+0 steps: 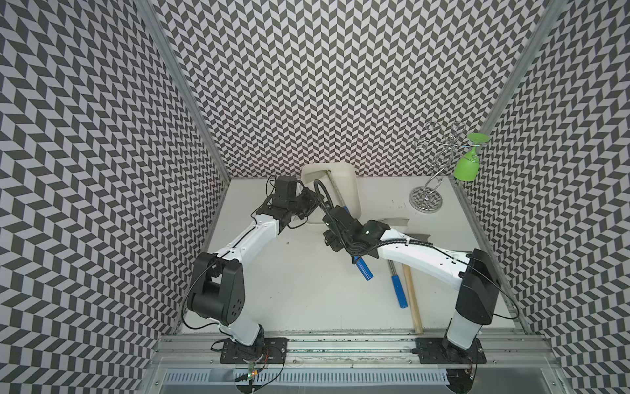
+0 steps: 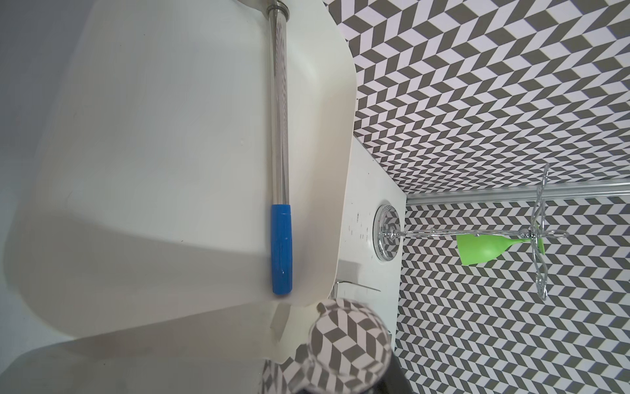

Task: Put the small hoe into the storage box
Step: Pick up the hoe from the center of the board.

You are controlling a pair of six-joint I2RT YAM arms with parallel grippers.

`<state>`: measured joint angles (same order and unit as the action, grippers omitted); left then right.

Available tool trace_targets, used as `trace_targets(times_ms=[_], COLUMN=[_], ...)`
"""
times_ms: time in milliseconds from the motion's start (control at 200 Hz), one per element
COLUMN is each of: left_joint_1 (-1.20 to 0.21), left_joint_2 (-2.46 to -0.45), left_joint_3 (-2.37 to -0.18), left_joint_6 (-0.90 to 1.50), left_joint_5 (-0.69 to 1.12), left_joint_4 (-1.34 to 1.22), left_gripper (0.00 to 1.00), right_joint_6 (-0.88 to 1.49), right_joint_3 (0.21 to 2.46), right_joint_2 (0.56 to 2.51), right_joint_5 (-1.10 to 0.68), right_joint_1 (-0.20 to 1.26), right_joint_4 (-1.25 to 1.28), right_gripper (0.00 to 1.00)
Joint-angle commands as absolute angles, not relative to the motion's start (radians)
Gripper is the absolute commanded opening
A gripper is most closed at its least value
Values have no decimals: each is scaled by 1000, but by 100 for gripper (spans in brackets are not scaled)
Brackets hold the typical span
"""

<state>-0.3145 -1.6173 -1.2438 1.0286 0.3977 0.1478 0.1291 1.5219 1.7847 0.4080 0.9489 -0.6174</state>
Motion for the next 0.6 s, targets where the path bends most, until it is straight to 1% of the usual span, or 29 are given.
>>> trace_targets(times_ms=[0, 55, 120, 175, 240, 275, 320, 386, 461, 596], left_joint_1=[-320, -320, -319, -319, -320, -319, -319, -319, -319, -316], left_joint_2=[-1601, -1595, -1588, -1584, -1582, -1579, -1574, -1562, -1537, -1491], left_joint_3=[-1286, -1276, -1262, -1256, -1248, -1246, -1244, -1233, -1206, -1185], left_joint_6=[1046, 1045, 1046, 1044, 1035, 1025, 1006, 983, 964, 929], left_joint_5=[439, 437, 439, 442, 443, 445, 449, 459, 470, 478], left_joint_4=[132, 125, 112, 109, 105, 99, 86, 48, -17, -95], left_gripper=[0, 0, 0, 0, 0, 9, 24, 40, 51, 64], right_joint_6=[116, 117, 123, 119, 116, 112, 113, 112, 118, 154], right_joint_3=[1507, 1507, 1508, 1508, 1511, 1514, 1516, 1517, 1525, 1572], right_joint_2=[1798, 1798, 1795, 1790, 1783, 1777, 1770, 1761, 1757, 1776], right_joint_5=[461, 476, 497, 500, 492, 485, 477, 454, 418, 334], right_joint_1=[952, 952, 952, 952, 952, 951, 953, 952, 951, 924], right_joint_4=[-587, -586, -585, -585, -587, -589, -590, -590, -597, -638], right_gripper=[49, 37, 15, 0, 0, 0, 0, 0, 0, 0])
